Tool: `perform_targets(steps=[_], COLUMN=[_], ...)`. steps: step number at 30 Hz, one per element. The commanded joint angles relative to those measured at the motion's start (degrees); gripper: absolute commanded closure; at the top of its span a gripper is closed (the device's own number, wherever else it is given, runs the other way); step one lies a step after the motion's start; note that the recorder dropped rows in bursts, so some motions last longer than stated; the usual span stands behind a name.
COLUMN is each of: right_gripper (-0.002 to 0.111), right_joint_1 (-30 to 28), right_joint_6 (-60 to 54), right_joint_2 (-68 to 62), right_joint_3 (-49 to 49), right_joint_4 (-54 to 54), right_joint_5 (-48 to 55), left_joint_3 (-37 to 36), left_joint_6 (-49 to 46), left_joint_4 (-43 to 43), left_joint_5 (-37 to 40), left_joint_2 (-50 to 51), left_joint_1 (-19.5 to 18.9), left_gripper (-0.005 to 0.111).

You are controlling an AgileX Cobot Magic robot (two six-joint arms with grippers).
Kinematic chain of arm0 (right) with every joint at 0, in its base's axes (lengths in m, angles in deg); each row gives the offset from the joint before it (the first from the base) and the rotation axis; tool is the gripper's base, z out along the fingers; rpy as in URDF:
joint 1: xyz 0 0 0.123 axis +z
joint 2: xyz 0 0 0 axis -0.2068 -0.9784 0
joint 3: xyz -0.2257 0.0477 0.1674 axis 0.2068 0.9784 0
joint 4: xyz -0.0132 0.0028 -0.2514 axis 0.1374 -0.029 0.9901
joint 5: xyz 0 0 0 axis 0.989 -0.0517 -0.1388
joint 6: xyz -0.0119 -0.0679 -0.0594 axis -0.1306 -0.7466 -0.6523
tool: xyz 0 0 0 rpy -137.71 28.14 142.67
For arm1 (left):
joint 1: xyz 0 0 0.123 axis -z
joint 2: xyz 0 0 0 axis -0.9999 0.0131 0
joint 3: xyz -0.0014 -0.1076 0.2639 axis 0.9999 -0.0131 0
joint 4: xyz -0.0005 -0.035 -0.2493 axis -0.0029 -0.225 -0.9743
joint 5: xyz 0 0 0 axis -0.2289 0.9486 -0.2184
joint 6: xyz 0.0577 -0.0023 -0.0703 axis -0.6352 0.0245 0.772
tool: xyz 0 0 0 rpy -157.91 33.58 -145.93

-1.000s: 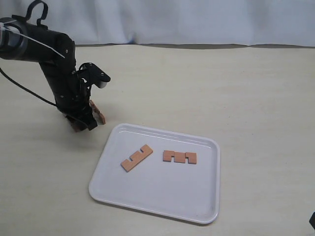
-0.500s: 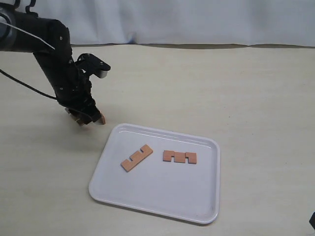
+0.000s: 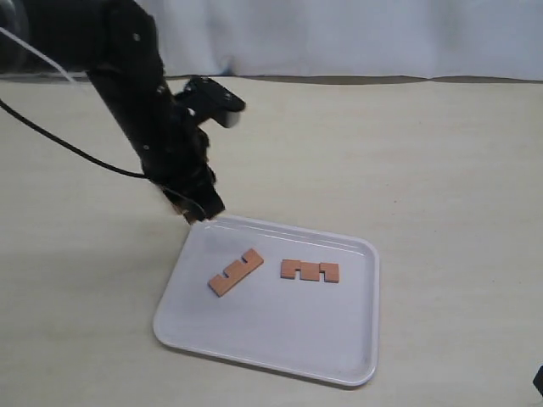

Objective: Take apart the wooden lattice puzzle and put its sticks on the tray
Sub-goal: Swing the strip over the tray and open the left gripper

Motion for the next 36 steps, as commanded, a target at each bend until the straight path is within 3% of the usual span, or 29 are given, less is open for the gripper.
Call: perform_targets(steps=[1, 5, 8, 18, 21, 29, 36], right_gripper=[0.104, 0.104, 0.104, 0.104, 0.104, 0.104, 0.104], right_joint_1=[0.2, 0.2, 0.2, 0.2, 0.2, 0.2, 0.2], right_joint_6=[0.2, 0.2, 0.2, 0.2, 0.2, 0.2, 0.2], right_joint_2=[0.2, 0.2, 0.2, 0.2, 0.2, 0.2, 0.2], right_joint_3=[0.1, 0.1, 0.1, 0.1, 0.1, 0.1, 0.1], right_joint_4=[-0.2, -0.2, -0.2, -0.2, -0.2, -0.2, -0.2], right_joint_5=[-0.1, -0.1, -0.1, -0.1, -0.1, -0.1, -0.1], left_joint_3=[0.2, 0.2, 0.2, 0.2, 0.2, 0.2, 0.2], left_joint_6=[0.4, 0.5, 1.0, 5.1, 5.6, 6.1, 7.4], left_joint_4=[-0.8, -0.8, -0.8, -2.2, -2.1, -1.7, 1.3], left_joint_5=[-0.4, -2.7, -3.1, -3.6, -3.9, -5.3, -5.0], left_joint_2=[-0.2, -0.1, 0.8, 6.1, 6.7, 6.6, 4.9], left_joint_1=[10.1, 17.5, 20.0, 20.8, 20.8, 20.8, 20.8], left_gripper=[0.107, 0.107, 0.107, 0.105, 0.096, 0.054, 0.048])
